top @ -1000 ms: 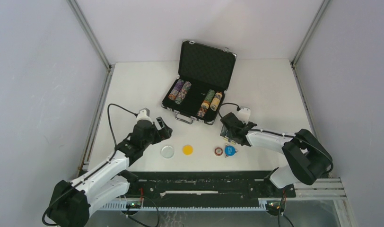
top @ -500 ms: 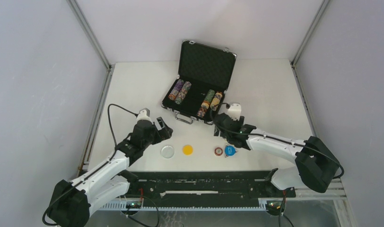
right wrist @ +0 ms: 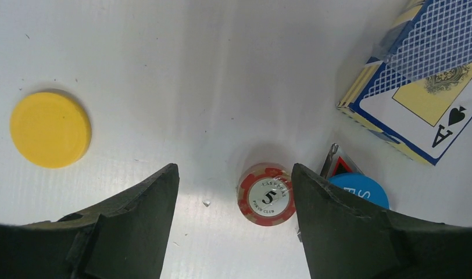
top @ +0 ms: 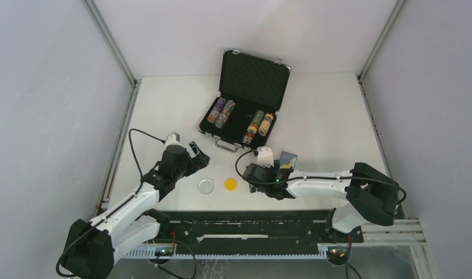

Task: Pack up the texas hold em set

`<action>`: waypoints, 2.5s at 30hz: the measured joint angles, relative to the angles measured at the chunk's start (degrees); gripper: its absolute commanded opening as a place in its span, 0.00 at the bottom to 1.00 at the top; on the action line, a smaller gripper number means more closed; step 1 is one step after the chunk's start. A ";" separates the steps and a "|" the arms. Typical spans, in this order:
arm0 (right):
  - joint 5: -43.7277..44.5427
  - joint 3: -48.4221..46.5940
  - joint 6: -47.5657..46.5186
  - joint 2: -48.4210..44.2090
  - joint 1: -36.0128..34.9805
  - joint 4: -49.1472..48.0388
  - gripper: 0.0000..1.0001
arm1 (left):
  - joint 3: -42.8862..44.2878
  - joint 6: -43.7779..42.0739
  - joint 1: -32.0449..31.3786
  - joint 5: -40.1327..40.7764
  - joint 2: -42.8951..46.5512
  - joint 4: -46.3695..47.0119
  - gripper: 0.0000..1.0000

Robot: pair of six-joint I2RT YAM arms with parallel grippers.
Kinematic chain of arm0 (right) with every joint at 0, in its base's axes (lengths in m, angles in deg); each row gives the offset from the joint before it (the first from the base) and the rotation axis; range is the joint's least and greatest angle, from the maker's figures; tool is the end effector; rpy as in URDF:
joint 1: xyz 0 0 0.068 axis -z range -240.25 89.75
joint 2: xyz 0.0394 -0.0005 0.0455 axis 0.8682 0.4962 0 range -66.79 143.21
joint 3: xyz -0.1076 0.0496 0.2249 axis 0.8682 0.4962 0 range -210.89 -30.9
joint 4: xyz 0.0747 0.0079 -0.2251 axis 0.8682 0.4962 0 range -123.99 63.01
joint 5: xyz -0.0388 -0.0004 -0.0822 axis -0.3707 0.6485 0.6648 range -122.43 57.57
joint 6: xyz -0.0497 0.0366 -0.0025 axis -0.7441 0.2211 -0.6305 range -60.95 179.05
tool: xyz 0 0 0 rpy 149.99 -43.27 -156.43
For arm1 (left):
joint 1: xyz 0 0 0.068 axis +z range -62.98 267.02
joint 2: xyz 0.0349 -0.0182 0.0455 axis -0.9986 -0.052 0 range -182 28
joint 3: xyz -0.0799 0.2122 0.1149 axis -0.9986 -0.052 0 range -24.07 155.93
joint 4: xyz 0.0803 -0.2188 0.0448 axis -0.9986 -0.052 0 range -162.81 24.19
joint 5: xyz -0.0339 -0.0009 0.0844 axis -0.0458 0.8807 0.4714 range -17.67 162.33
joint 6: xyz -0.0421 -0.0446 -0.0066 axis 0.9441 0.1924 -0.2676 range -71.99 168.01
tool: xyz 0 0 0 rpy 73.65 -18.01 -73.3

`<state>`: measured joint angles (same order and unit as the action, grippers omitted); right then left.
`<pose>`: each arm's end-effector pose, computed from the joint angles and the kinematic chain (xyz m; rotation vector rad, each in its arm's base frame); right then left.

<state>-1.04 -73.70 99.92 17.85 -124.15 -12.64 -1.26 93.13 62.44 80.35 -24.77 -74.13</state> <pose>0.1325 0.2154 0.1542 -0.3258 2.4154 0.0421 0.1719 -0.0714 0.1765 -0.4825 2.2282 -0.4999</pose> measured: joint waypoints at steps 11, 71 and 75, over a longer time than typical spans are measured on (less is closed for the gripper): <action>-0.59 0.85 1.60 0.35 0.63 0.52 0.95 | 0.35 -0.07 0.02 -0.92 0.70 0.02 1.00; -15.32 9.22 -35.21 -20.81 -5.35 -20.61 0.32 | 4.92 6.58 -9.57 -53.29 -26.16 35.56 0.73; -15.26 9.22 -35.71 -20.81 -5.57 -20.72 0.32 | 5.09 6.99 -10.49 -54.40 -27.10 36.48 0.63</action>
<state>-16.29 -64.48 64.20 -2.96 -129.72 -33.36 3.83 100.13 51.95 25.94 -51.87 -37.65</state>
